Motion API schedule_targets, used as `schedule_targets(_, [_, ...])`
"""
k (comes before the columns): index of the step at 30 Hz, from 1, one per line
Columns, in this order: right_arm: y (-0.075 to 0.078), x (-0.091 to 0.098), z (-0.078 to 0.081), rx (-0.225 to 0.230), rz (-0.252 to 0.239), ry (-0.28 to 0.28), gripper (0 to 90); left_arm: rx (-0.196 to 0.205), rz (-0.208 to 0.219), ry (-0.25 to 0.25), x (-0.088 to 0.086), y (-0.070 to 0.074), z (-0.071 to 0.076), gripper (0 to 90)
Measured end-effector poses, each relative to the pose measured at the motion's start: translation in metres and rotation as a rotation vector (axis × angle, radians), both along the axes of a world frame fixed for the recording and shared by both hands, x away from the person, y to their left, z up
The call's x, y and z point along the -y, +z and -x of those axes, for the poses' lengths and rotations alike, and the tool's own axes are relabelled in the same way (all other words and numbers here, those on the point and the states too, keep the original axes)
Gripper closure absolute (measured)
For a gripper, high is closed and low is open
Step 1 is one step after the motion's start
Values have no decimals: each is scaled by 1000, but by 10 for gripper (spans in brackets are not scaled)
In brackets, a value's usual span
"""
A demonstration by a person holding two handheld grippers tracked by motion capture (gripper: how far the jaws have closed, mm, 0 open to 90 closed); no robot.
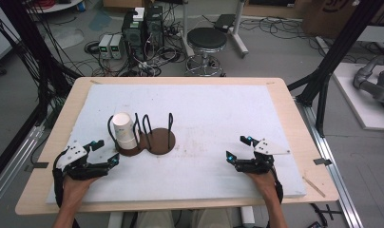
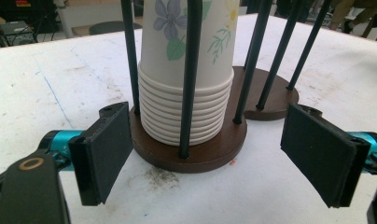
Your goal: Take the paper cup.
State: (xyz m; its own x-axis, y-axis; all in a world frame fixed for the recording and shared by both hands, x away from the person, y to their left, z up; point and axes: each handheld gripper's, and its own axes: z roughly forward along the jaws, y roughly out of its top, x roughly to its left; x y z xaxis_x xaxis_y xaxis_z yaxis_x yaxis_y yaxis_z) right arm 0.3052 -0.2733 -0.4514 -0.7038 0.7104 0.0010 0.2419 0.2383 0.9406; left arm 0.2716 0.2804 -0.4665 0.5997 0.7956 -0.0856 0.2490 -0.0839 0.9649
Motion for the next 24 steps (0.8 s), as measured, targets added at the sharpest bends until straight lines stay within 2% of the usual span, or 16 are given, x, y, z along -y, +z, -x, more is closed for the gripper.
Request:
schedule_targets(3, [0, 0, 0, 6, 2, -3, 157, -13, 11, 0, -2, 0, -1, 161])
schedule_targets(5, [0, 0, 1, -2, 2, -4, 157, -18, 34, 4, -3, 1, -2, 156])
schedule_targets(10, [0, -1, 0, 10, 7, -3, 157, 12, 27, 0, -4, 12, -2, 155])
schedule_targets(17, [0, -1, 2, 13, 4, -7, 157, 72, 32, -20, -9, 40, -2, 155])
schedule_targets(24, [0, -1, 2, 16, 4, -8, 157, 128, 9, -72, -11, 79, -11, 154])
